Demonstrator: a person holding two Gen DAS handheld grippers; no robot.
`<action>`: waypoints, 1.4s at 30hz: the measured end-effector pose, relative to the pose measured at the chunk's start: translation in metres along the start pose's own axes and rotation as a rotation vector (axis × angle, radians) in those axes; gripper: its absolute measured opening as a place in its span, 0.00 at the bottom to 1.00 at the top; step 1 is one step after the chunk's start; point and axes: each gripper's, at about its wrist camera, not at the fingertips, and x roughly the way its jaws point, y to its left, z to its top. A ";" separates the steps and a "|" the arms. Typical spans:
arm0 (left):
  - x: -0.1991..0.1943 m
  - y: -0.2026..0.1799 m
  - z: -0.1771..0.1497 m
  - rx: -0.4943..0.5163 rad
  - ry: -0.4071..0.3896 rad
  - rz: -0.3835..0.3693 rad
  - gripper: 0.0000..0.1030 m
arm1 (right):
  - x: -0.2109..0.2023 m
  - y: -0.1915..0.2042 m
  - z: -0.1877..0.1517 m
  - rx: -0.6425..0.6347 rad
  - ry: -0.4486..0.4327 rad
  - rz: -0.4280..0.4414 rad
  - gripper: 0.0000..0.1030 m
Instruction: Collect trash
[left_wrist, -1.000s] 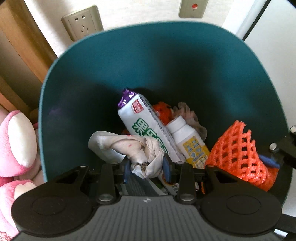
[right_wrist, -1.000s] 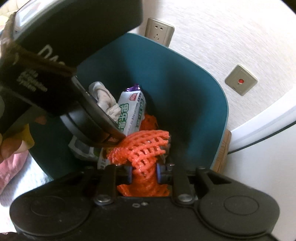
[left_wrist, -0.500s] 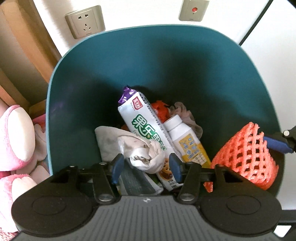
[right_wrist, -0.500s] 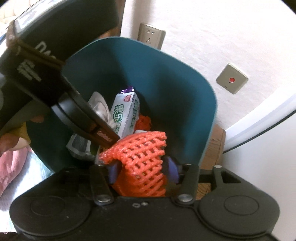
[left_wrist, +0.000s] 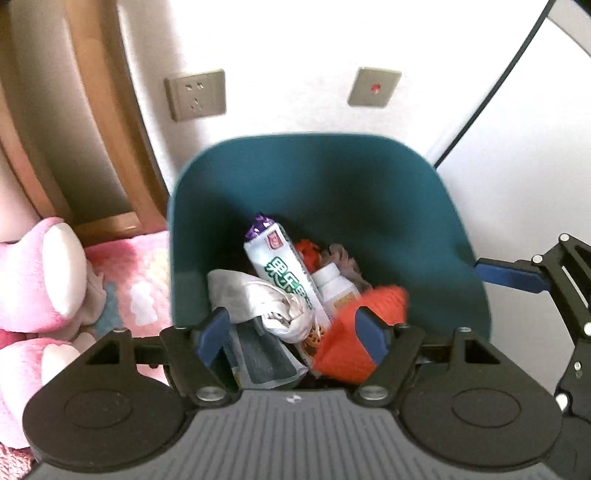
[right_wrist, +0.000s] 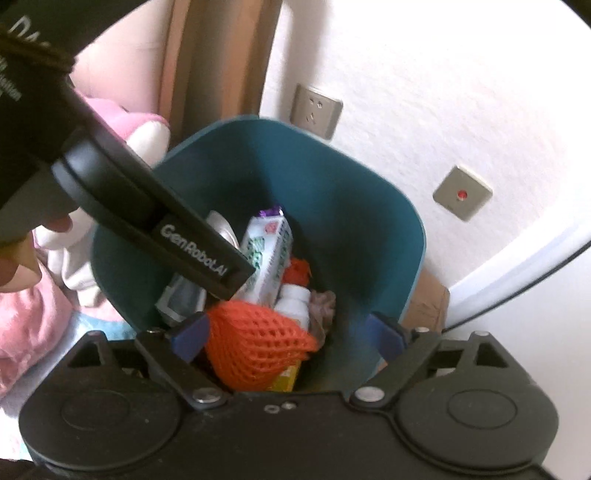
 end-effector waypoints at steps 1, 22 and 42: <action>-0.005 0.001 -0.001 -0.004 -0.009 0.000 0.72 | -0.003 0.000 0.001 0.003 -0.007 0.001 0.91; -0.150 -0.017 -0.057 -0.037 -0.326 0.044 0.73 | -0.153 -0.029 -0.043 0.247 -0.346 0.134 0.98; -0.217 -0.059 -0.119 0.002 -0.504 0.027 1.00 | -0.208 -0.028 -0.098 0.506 -0.628 0.100 1.00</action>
